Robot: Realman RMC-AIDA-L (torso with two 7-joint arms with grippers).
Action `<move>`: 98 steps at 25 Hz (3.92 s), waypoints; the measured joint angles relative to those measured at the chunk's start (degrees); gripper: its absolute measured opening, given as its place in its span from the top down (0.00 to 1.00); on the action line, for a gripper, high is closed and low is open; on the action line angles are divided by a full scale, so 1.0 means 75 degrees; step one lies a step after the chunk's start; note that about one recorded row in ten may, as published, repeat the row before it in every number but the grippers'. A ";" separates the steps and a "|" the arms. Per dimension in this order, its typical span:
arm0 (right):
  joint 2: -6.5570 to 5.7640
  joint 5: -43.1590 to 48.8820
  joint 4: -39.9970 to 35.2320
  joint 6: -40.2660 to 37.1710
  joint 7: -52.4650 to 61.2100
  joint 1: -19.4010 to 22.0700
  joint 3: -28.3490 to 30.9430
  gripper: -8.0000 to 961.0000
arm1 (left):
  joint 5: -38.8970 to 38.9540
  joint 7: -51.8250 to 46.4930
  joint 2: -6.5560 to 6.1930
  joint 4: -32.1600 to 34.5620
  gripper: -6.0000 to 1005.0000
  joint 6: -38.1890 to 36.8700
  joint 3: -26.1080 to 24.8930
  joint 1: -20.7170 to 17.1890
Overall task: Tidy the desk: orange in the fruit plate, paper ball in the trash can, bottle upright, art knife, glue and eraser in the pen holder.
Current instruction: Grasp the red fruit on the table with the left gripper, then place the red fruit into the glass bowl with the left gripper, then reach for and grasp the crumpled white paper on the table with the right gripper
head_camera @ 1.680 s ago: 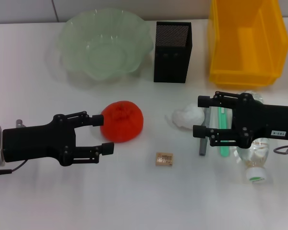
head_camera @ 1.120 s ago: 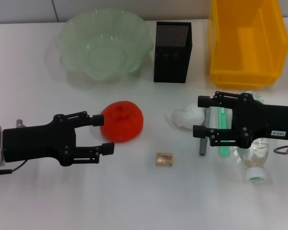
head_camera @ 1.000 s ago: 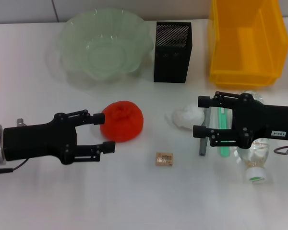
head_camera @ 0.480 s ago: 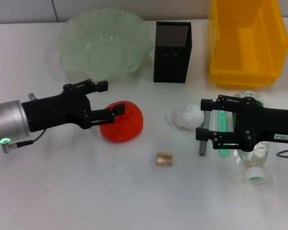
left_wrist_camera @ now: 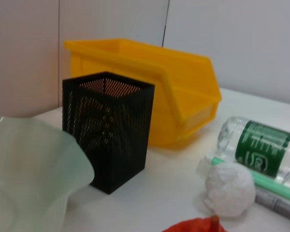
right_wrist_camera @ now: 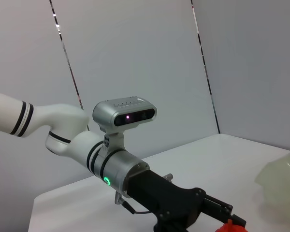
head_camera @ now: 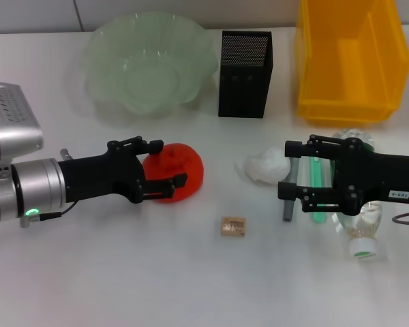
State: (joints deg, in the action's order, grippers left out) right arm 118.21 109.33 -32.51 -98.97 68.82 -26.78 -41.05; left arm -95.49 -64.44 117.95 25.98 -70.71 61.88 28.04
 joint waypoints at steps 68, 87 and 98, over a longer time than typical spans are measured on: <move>0.0094 -0.0082 0.0186 0.0037 -0.0023 -0.0060 0.0283 0.27 | 0.2853 -0.0389 -0.0058 -0.0499 0.24 -0.1534 -0.1570 0.0626; -0.0186 0.0699 -0.3487 -0.0832 0.5936 -0.0946 0.0282 0.29 | 0.0443 -0.0484 -0.0495 0.0056 0.15 -0.3941 -0.0559 -0.0668; -0.0561 0.4007 -0.3663 -0.1266 0.8229 -0.3232 -0.0424 0.30 | 0.0245 -0.0302 -0.0438 -0.0043 0.15 -0.3647 -0.0503 -0.0599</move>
State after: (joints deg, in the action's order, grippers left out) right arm 114.00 139.39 -59.99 -108.47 130.54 -51.02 -44.22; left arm -93.66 -66.71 114.67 25.66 -98.07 58.11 23.55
